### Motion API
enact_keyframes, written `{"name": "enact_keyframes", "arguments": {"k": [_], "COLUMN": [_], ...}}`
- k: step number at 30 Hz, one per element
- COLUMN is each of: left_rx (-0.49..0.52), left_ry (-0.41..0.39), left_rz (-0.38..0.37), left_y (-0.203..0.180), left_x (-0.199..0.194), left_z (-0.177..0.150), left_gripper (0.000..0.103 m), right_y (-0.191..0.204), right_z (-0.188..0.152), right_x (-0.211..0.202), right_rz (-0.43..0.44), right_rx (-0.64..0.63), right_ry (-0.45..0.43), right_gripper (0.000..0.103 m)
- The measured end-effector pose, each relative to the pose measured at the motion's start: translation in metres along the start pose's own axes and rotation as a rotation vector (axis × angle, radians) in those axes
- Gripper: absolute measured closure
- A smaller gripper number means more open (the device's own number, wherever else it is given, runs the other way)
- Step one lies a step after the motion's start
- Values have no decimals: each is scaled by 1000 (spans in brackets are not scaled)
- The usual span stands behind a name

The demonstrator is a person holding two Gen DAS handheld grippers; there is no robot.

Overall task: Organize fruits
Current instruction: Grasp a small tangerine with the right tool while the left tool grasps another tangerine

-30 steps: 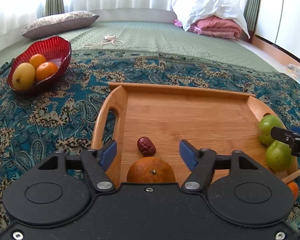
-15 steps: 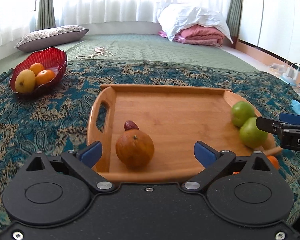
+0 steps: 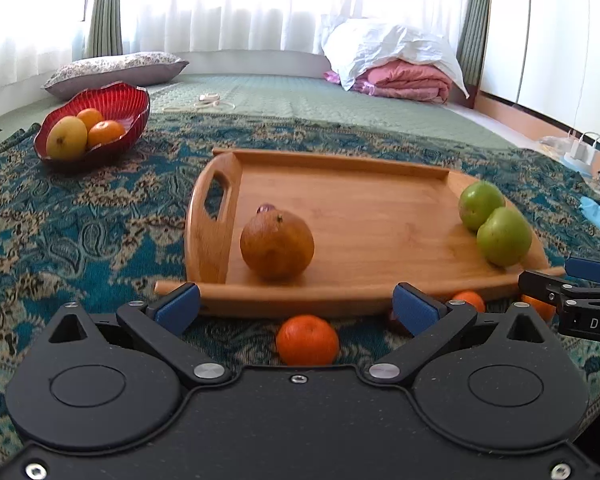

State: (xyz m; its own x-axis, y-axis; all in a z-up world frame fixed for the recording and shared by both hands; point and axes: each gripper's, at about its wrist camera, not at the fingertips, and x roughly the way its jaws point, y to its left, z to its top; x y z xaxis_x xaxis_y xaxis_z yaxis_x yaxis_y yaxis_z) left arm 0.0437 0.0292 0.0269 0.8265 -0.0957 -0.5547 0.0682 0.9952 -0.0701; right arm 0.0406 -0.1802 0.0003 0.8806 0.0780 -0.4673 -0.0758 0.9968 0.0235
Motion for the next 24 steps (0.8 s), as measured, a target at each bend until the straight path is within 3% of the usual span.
{"name": "enact_keyframes", "arguments": {"k": [13,21,24], "left_rx": [35,39,31], "left_ry": [31,47,43], "left_rz": [52,45,35], "left_y": [-8,-10,-10], "left_x": [10,15,14], "left_z": [-22,-26,-25], "left_gripper": [1,24,40], "right_y": [-1,6,7], "right_z": [-18,-21,-21], "right_x": [13,14,14], "right_rz": [-21,-12,-12], "right_rx": [45,-3,-4], "right_ry": [65,71,74], "right_gripper": [10,11,16]}}
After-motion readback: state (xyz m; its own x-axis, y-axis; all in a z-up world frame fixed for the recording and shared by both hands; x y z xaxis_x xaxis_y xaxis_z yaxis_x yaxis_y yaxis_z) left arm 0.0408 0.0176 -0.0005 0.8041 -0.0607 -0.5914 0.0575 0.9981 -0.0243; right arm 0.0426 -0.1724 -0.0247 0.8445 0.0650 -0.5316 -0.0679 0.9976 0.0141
